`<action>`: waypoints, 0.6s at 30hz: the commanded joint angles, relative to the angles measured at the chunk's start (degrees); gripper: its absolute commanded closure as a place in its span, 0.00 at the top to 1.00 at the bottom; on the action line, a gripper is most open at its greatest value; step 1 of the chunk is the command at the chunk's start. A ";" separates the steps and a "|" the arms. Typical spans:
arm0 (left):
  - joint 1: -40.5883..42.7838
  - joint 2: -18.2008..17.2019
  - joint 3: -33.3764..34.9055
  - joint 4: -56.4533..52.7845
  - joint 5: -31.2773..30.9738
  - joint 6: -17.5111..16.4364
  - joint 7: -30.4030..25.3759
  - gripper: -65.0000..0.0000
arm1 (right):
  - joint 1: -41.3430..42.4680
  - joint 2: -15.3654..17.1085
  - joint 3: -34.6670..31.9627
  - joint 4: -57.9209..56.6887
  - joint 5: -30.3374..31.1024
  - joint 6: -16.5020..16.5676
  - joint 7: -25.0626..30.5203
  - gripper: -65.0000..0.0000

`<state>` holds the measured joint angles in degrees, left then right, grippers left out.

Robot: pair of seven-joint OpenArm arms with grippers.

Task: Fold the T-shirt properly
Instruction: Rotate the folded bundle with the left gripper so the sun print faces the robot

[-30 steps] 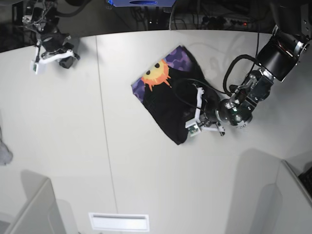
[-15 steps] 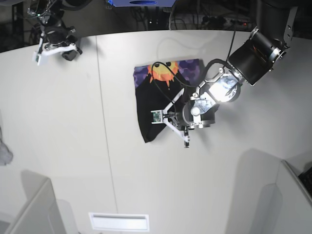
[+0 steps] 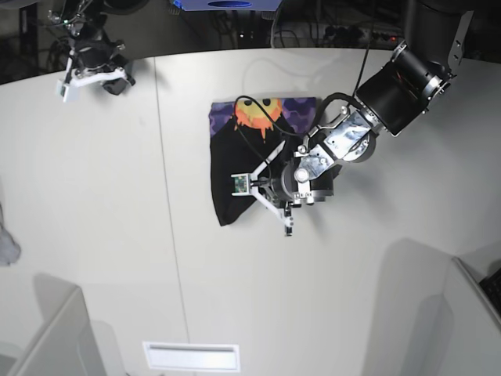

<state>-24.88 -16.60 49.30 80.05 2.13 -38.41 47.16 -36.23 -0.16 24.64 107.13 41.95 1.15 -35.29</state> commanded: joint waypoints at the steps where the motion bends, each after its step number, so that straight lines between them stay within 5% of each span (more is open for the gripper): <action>1: 0.22 0.29 0.50 -0.09 -1.56 -1.59 0.36 0.00 | -0.30 0.38 0.10 0.96 0.38 0.57 0.87 0.00; 10: -1.09 0.64 -0.11 -0.09 -1.47 -1.59 0.36 0.04 | 0.05 0.38 -0.07 0.96 0.38 0.57 0.87 0.00; 18: -3.64 0.56 -0.11 2.54 -1.47 -1.59 0.45 0.78 | 0.23 0.56 -0.16 0.96 0.38 0.57 0.87 0.00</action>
<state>-27.51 -16.21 49.30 81.84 1.23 -39.33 47.64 -35.88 -0.01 24.38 107.13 41.95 1.15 -35.33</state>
